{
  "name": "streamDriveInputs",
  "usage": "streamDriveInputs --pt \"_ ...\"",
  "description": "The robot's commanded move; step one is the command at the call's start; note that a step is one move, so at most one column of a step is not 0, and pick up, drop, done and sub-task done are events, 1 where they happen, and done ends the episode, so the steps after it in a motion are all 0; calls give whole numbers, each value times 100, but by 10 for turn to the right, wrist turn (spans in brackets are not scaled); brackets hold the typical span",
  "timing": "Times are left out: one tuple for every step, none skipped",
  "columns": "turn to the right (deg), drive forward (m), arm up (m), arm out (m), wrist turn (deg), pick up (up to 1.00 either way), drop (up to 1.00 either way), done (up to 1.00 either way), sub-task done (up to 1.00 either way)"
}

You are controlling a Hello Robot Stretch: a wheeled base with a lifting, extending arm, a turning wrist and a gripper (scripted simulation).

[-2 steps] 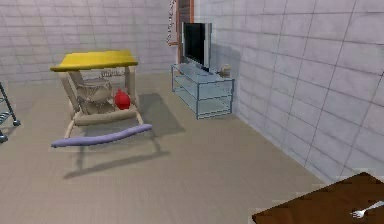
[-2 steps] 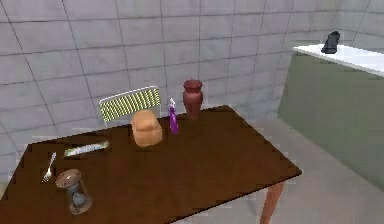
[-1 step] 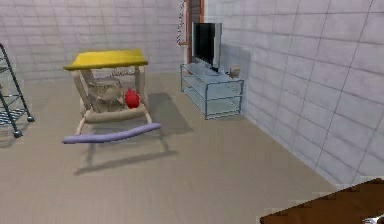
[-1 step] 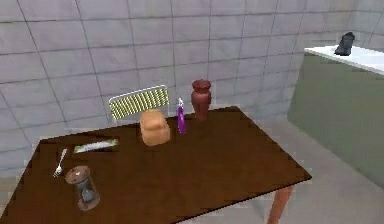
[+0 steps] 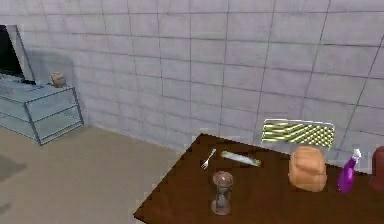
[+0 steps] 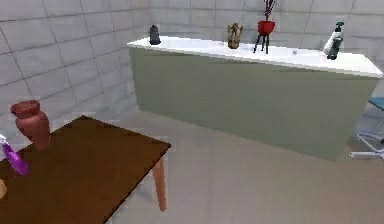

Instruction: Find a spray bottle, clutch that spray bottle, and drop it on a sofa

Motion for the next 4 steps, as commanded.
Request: streamDriveInputs --pt "450 0 0 0 0 0 0 0 0" --pt "450 0 0 0 0 0 0 0 0" --pt "60 0 0 0 0 0 0 0 0" --pt "0 100 0 0 0 0 0 0 0"
